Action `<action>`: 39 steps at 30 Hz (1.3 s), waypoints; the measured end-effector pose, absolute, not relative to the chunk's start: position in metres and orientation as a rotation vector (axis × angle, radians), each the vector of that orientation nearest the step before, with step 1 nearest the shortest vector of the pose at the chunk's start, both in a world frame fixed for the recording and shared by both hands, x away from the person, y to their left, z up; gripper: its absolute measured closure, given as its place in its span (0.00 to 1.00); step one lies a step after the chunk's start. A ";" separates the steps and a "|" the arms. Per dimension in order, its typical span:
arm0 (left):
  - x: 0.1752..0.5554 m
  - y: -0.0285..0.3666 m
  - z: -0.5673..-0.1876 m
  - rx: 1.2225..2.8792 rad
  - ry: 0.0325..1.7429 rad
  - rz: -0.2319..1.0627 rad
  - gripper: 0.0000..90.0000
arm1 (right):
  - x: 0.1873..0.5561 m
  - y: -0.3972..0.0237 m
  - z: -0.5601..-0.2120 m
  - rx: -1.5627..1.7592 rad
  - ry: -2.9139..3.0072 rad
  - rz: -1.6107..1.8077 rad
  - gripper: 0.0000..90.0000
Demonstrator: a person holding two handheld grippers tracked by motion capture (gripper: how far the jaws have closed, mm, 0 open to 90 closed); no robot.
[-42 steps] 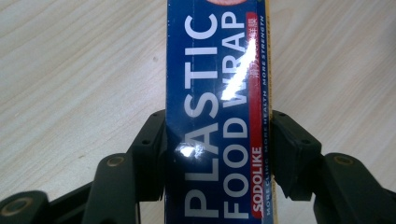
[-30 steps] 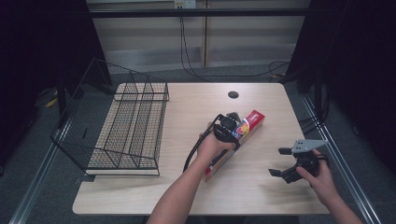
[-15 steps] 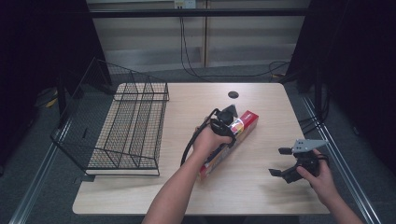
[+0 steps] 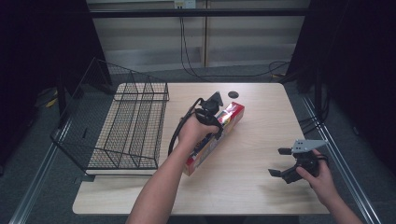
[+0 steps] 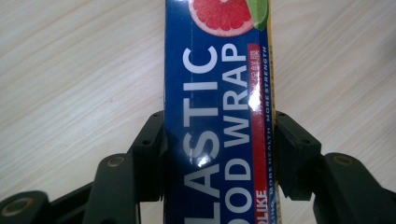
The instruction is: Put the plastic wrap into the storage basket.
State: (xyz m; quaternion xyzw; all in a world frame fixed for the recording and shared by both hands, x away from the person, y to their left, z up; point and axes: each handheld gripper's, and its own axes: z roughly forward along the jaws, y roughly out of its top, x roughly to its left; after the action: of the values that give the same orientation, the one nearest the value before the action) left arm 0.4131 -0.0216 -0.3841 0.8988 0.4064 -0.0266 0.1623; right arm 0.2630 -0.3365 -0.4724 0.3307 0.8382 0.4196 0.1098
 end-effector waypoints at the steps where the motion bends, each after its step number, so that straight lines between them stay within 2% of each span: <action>1: 0.414 -0.019 -0.382 2.558 1.168 -0.078 0.50 | 0.263 -0.337 -0.472 0.974 2.464 1.233 0.02; 39: 0.428 0.042 -0.312 2.469 1.370 -0.027 0.50 | 0.263 -0.336 -0.472 0.971 2.454 1.233 0.02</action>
State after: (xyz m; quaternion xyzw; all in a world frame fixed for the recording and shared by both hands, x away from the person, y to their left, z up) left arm 0.4281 0.0423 -0.3122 0.8633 0.4791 -0.0095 0.1582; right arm 0.2635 -0.3362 -0.4723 0.3311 0.8370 0.4205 0.1144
